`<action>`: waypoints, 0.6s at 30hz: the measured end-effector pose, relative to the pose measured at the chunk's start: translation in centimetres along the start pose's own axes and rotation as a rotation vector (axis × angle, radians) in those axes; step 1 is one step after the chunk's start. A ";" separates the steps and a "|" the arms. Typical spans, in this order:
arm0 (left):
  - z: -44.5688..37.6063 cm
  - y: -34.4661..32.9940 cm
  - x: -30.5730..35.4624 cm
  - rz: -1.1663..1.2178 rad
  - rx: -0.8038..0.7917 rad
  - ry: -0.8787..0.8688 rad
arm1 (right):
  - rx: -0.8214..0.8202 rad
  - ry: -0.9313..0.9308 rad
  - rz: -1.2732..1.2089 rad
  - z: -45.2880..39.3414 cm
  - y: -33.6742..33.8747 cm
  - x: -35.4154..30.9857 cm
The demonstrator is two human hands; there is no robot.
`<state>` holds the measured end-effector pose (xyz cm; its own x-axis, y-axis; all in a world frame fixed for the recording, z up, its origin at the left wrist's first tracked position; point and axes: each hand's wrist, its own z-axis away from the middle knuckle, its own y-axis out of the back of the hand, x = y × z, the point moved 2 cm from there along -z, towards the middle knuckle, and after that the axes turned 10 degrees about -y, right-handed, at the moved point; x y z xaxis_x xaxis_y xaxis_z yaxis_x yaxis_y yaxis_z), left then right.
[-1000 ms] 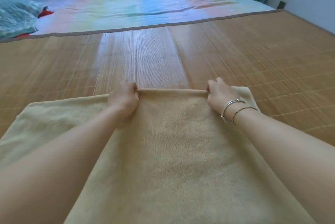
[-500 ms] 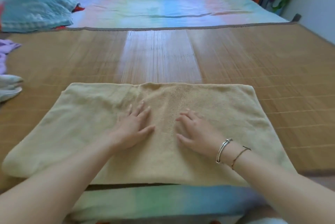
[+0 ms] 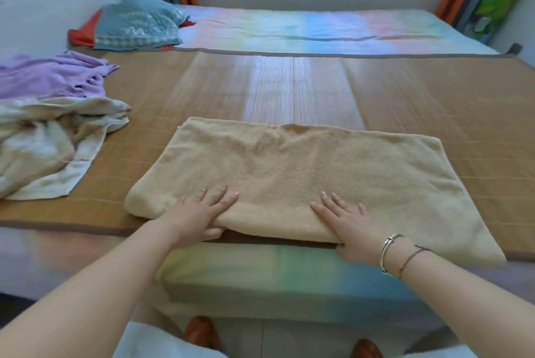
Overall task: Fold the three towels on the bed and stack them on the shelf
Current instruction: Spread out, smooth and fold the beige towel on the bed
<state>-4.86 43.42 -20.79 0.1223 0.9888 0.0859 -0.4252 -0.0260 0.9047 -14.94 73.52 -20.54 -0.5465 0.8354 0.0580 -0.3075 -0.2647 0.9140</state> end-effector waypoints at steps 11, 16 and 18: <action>1.7 4.9 -0.7 0.240 0.175 0.188 | 0.087 -0.283 -0.203 1.6 5.9 2.4; 2.3 7.9 -1.4 0.277 0.070 0.241 | -0.361 -0.301 -0.188 2.0 8.6 3.3; 2.1 8.6 -1.7 0.275 0.074 0.273 | -0.367 -0.328 -0.209 1.6 8.9 3.7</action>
<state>-6.88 41.22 -12.29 -0.2339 0.9461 0.2240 -0.3416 -0.2957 0.8921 -18.44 75.00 -11.53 -0.1906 0.9794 0.0660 -0.6679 -0.1786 0.7225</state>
